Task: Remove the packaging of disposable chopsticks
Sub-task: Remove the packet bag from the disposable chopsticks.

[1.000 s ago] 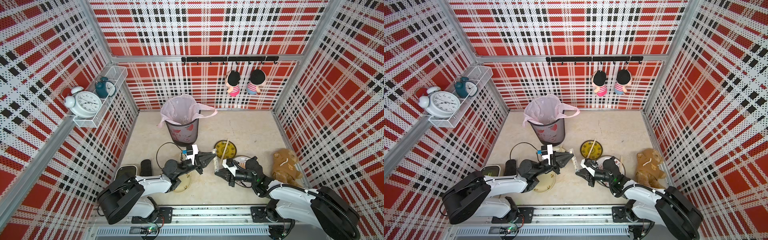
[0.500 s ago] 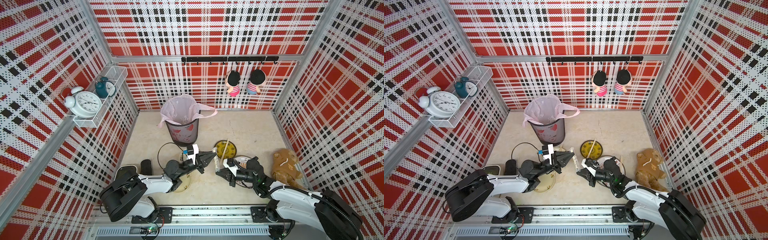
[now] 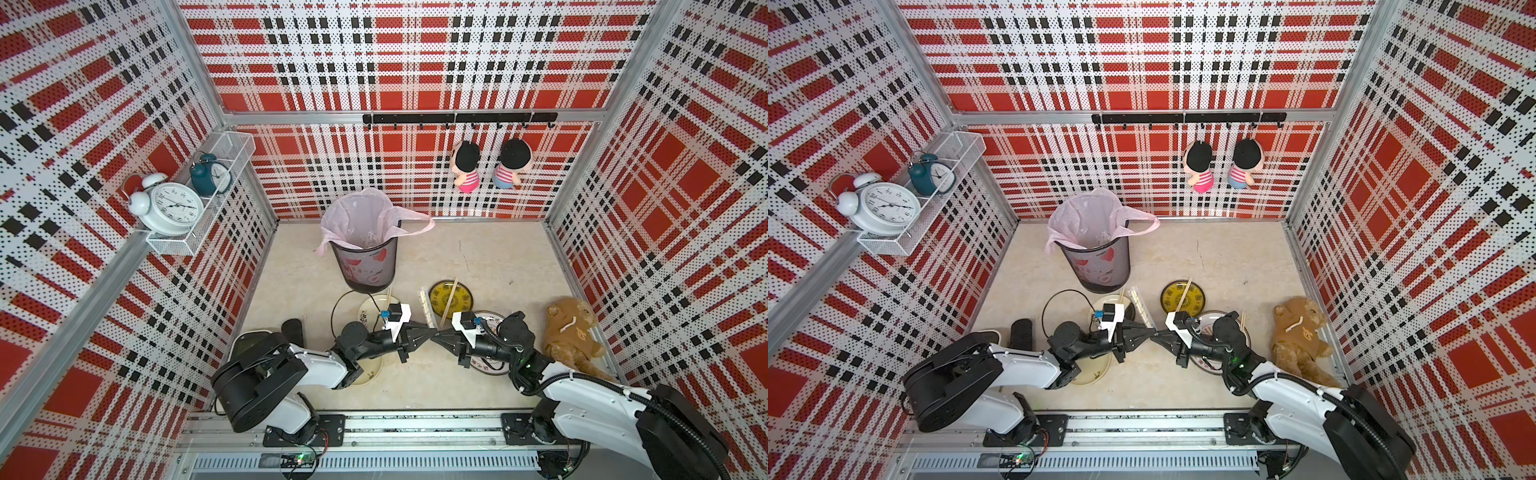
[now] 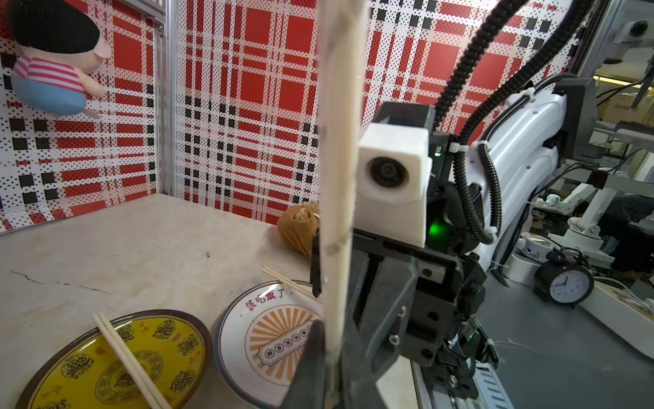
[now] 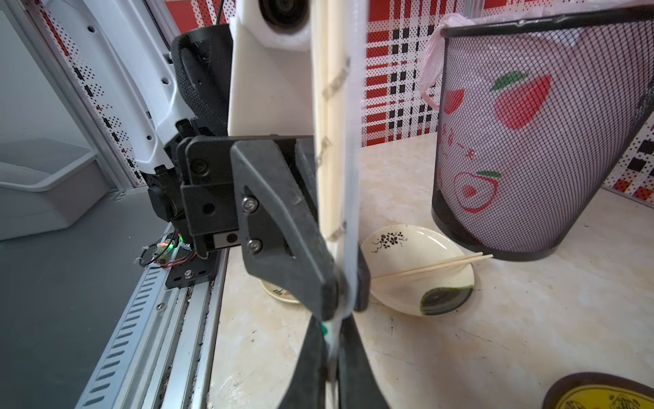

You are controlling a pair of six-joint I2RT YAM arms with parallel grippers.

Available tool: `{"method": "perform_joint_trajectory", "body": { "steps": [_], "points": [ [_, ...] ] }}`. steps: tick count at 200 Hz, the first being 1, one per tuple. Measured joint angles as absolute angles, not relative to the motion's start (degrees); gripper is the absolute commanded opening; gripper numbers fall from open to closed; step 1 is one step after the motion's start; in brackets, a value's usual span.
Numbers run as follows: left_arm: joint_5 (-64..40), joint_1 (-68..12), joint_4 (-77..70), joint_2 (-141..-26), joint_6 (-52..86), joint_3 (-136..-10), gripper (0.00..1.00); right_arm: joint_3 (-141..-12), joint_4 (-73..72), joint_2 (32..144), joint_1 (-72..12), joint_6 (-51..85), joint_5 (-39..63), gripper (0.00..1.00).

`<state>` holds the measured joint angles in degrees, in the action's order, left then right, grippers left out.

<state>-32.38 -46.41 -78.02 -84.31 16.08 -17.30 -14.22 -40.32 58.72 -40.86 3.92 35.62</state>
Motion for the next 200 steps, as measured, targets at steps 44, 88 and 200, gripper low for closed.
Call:
{"method": "perform_joint_trajectory", "body": {
  "steps": [44,88,200],
  "points": [
    [-33.21,-46.02,-77.91,-81.32,18.04,-17.3,0.24,-14.22,-44.71,58.94,-40.97,3.75,35.77,0.0],
    [-32.97,-45.01,-77.65,-77.84,20.6,-17.3,0.62,-14.22,-49.74,60.25,-40.97,3.62,35.7,0.0],
    [-30.63,-44.27,-77.49,-68.9,20.4,-24.84,0.57,-13.43,-51.83,63.42,-41.08,3.62,36.42,0.0]
  ]
}}
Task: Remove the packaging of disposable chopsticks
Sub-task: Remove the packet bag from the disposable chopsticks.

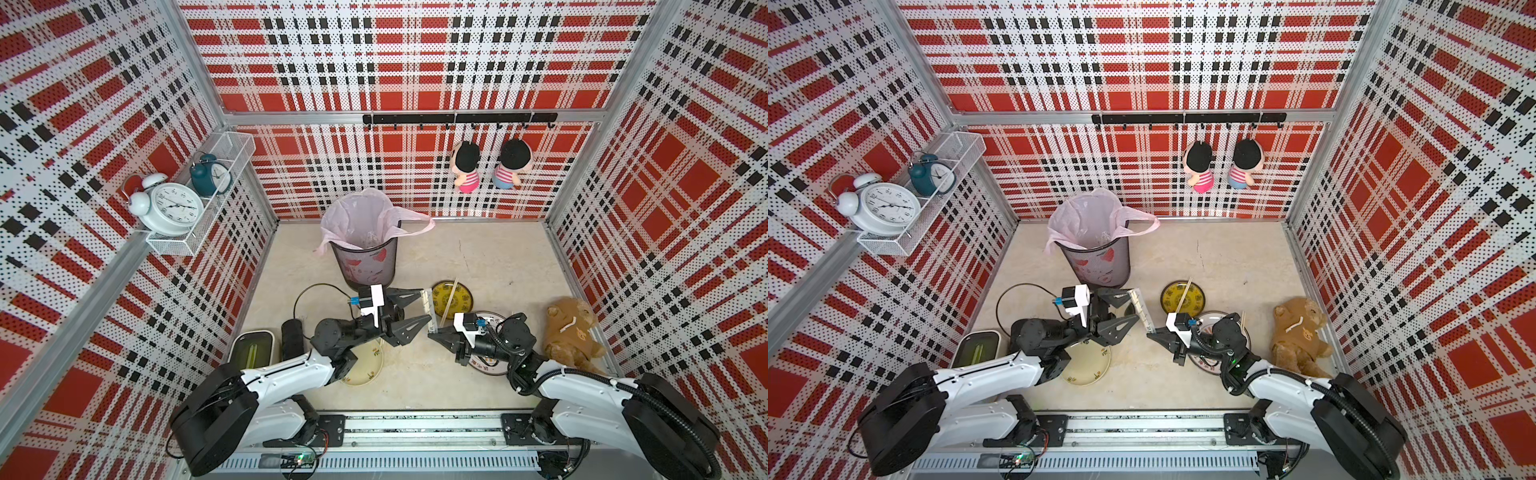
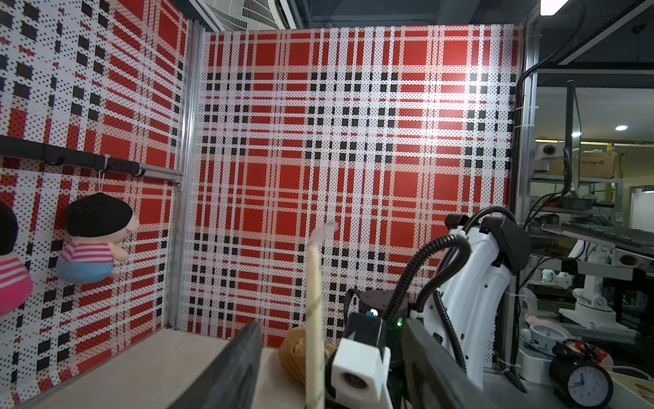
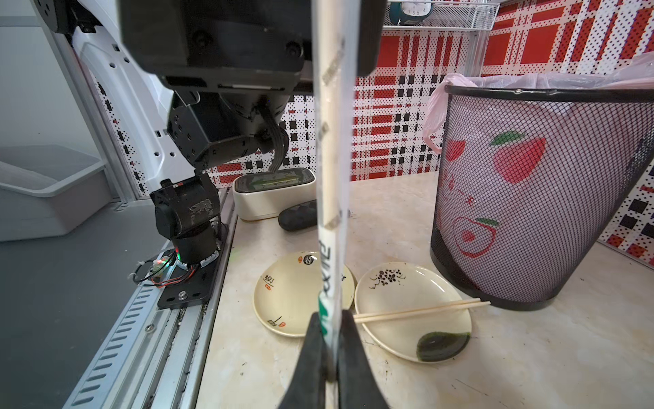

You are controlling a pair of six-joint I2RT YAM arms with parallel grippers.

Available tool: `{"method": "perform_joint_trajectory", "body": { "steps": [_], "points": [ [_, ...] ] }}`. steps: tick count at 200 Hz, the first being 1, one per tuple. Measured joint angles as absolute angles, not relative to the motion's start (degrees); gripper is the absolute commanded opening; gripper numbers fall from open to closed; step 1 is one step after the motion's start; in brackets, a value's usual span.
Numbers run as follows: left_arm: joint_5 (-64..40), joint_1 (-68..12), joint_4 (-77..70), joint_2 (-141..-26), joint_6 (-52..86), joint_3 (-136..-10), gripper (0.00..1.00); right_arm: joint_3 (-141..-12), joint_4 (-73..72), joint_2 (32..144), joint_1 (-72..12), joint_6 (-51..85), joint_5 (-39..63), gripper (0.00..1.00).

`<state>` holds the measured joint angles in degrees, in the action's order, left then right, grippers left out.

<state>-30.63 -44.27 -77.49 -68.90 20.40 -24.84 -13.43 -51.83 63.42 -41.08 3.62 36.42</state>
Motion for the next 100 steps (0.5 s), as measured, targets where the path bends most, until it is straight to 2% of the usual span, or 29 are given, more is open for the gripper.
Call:
{"method": "perform_joint_trajectory", "body": {
  "steps": [16,56,80,100],
  "points": [
    [-30.68,-44.18,-77.43,-69.06,20.38,-25.65,0.52,-13.43,-51.75,63.42,-41.08,3.55,36.42,0.0],
    [-31.16,-44.05,-76.49,-70.59,20.58,-27.51,0.26,-13.43,-51.72,63.42,-41.08,3.18,36.42,0.0],
    [-31.31,-43.9,-74.89,-71.26,20.51,-28.51,0.04,-13.43,-51.57,63.44,-41.08,3.01,36.32,0.0],
    [-31.51,-43.83,-74.41,-71.55,20.99,-28.6,0.01,-13.43,-51.05,63.42,-41.08,2.87,35.7,0.0]
  ]
}}
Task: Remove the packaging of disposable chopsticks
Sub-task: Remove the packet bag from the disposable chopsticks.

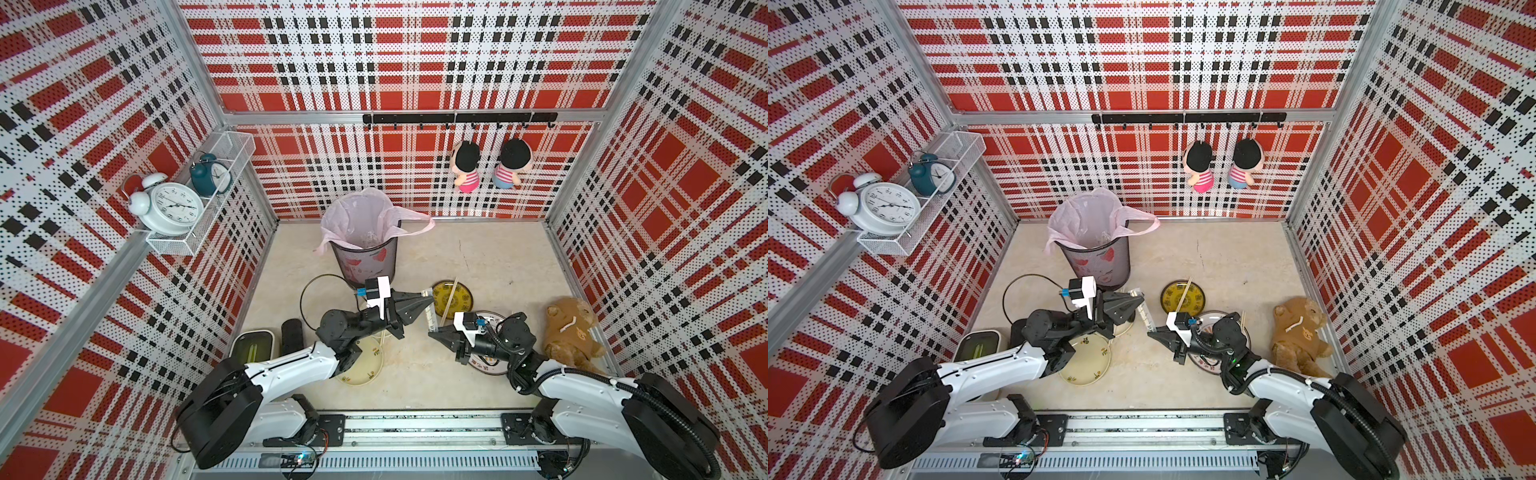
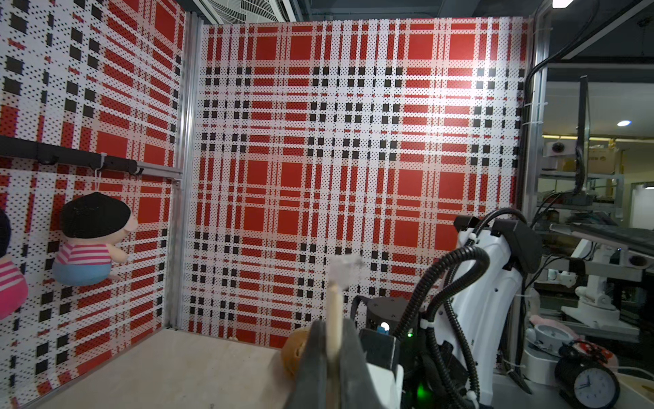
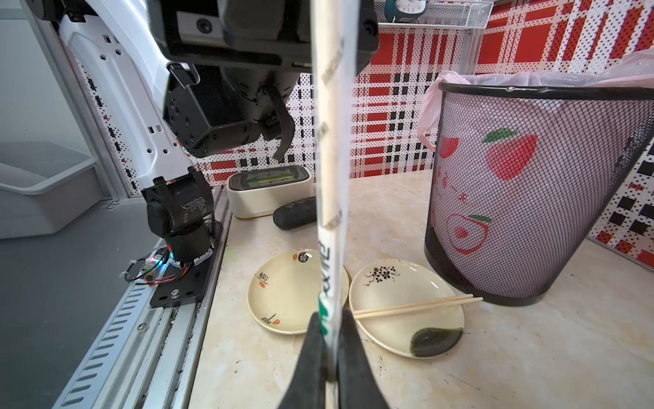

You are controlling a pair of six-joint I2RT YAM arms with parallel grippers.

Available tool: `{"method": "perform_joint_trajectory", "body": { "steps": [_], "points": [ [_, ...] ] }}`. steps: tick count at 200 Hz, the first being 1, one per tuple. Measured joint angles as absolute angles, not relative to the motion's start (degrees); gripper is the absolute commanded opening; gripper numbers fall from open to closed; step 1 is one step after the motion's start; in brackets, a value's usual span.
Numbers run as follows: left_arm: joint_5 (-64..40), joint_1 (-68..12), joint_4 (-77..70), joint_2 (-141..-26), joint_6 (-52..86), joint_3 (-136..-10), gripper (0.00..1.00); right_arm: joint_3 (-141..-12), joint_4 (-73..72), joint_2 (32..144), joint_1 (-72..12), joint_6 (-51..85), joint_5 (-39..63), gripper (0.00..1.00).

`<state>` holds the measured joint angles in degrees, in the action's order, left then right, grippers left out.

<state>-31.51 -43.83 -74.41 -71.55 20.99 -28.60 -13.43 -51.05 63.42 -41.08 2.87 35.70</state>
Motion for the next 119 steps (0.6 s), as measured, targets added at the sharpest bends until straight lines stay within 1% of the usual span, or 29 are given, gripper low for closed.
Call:
{"method": "perform_joint_trajectory", "body": {
  "steps": [56,68,105,119],
  "points": [
    [-31.0,-43.79,-74.52,-72.2,21.02,-28.45,0.0,-13.43,-50.48,63.44,-41.08,3.11,35.33,0.0],
    [-30.89,-43.79,-75.37,-72.55,20.99,-28.12,0.02,-13.43,-50.39,63.44,-41.08,3.27,35.33,0.0],
    [-29.87,-43.86,-78.81,-74.17,21.04,-25.96,0.0,-13.43,-47.79,63.09,-41.08,3.42,35.27,0.0],
    [-29.17,-43.94,-80.23,-74.76,21.04,-24.8,0.03,-13.43,-46.22,62.61,-41.08,3.44,35.29,0.0]
  ]
}}
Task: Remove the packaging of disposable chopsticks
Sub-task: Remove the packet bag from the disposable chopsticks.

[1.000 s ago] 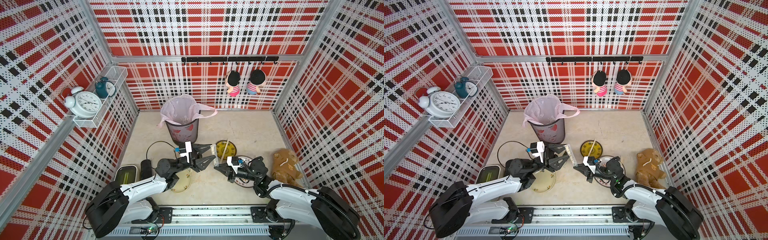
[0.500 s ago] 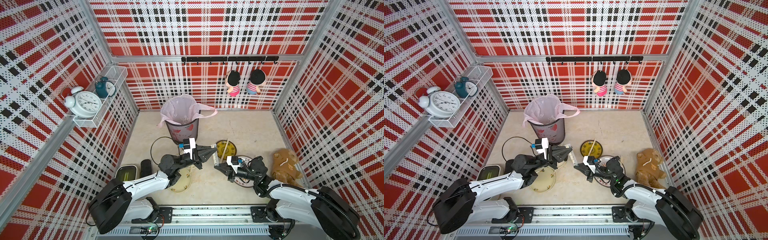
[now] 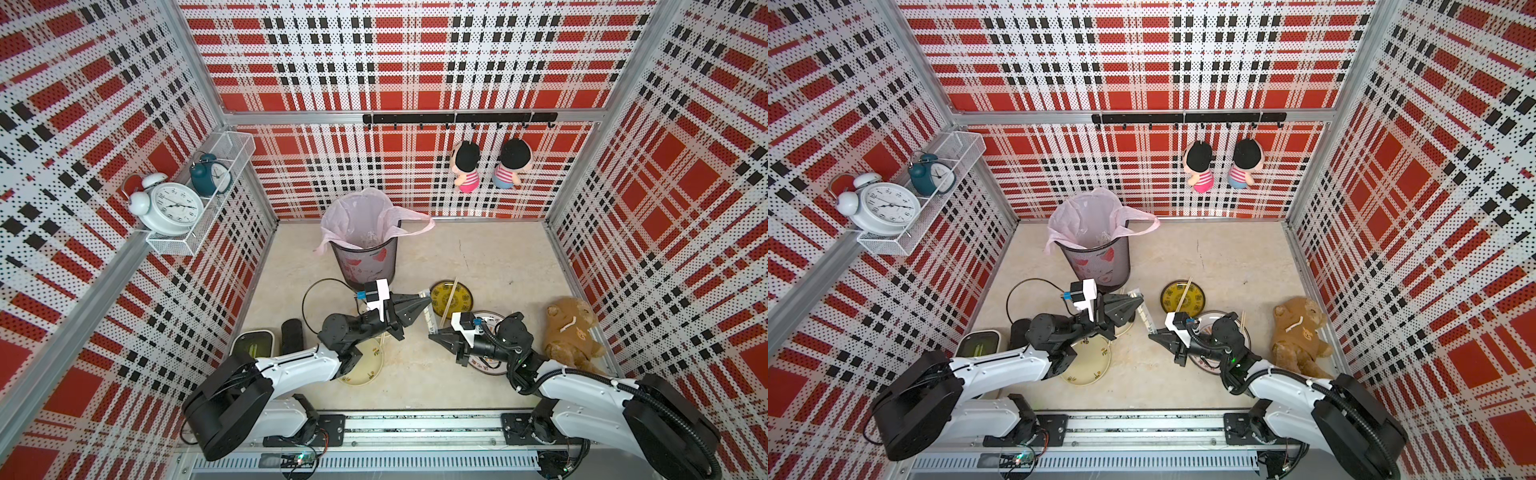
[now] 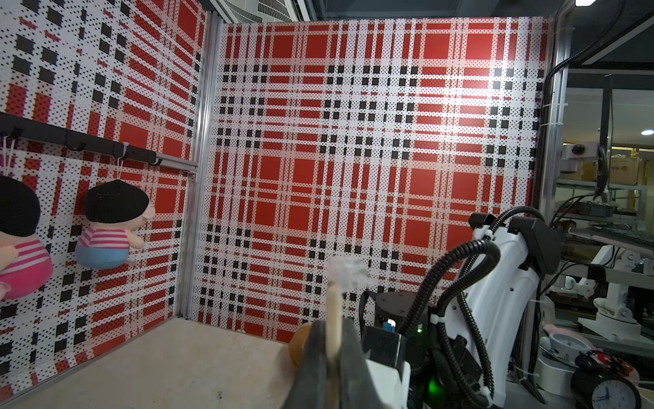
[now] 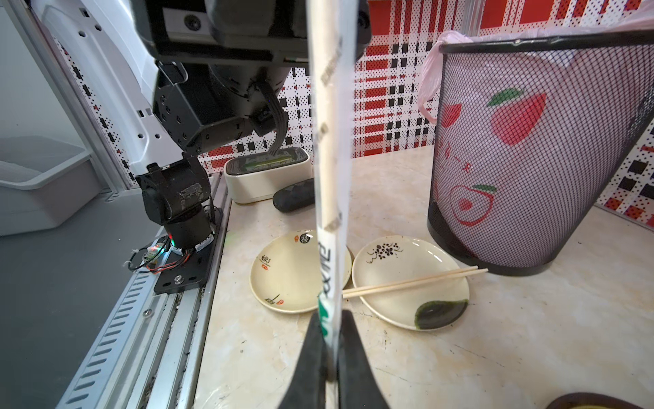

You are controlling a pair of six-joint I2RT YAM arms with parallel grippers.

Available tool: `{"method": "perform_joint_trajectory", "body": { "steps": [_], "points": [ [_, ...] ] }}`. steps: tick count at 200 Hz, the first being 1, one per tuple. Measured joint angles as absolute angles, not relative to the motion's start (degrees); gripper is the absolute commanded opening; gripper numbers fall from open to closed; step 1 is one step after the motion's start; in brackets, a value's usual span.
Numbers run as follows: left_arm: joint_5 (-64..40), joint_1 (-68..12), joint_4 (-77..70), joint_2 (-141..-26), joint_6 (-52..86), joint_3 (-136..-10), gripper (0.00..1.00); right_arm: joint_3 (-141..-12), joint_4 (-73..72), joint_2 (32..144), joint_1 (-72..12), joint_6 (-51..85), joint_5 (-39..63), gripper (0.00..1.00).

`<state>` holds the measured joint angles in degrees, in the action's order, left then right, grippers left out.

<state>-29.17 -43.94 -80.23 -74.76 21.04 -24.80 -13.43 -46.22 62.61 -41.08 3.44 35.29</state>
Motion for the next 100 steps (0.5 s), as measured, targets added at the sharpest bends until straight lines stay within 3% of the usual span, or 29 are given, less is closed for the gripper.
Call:
{"method": "perform_joint_trajectory", "body": {
  "steps": [100],
  "points": [
    [-26.61,-45.12,-89.32,-79.4,21.65,-20.8,0.05,-13.56,-39.51,60.8,-41.08,3.22,35.27,0.0]
  ]
}}
